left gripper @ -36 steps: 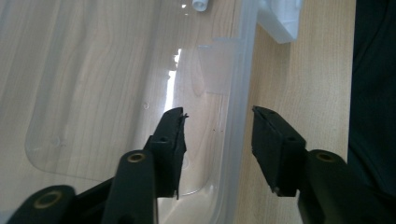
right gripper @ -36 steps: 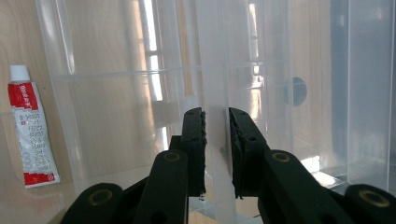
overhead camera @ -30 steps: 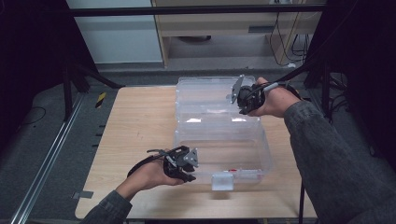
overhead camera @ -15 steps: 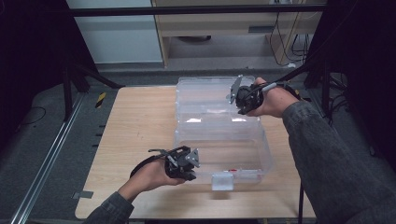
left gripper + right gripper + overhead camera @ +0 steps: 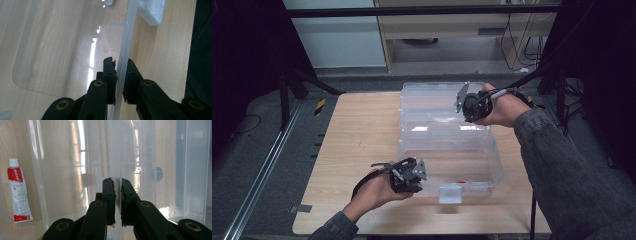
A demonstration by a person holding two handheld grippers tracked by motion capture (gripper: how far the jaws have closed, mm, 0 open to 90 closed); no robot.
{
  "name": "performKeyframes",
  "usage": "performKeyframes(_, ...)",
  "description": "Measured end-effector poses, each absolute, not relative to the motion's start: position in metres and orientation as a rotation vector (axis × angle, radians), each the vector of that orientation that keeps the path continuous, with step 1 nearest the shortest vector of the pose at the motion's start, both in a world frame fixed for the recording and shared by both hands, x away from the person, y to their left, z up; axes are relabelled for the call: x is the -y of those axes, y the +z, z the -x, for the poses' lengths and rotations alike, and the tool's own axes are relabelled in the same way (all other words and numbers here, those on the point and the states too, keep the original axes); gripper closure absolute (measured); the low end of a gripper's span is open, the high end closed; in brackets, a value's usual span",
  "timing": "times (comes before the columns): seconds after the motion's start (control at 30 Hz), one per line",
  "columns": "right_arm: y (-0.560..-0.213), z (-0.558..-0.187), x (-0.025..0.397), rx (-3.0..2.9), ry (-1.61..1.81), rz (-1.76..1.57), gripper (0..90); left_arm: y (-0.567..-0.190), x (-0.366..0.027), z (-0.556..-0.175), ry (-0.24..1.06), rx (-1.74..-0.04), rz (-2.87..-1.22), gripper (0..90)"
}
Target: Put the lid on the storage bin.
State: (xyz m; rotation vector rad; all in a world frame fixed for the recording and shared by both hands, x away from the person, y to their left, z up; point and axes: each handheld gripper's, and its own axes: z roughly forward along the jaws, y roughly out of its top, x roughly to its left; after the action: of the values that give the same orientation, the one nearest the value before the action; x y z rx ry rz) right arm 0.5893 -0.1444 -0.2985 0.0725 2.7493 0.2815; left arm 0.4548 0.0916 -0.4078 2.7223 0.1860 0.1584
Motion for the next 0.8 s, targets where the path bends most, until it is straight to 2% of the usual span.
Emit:
performKeyframes(0.5,-0.297,-0.603,0.143,-2.738,0.251,-0.106,84.5,-0.408,-0.088,-0.468,0.186,-0.229,-2.712,81.6)
performKeyframes(0.8,-0.291,-0.587,0.139,-2.735,0.247,-0.064,86.4,-0.410,-0.088,-0.467,0.195,-0.238,-2.714,81.5)
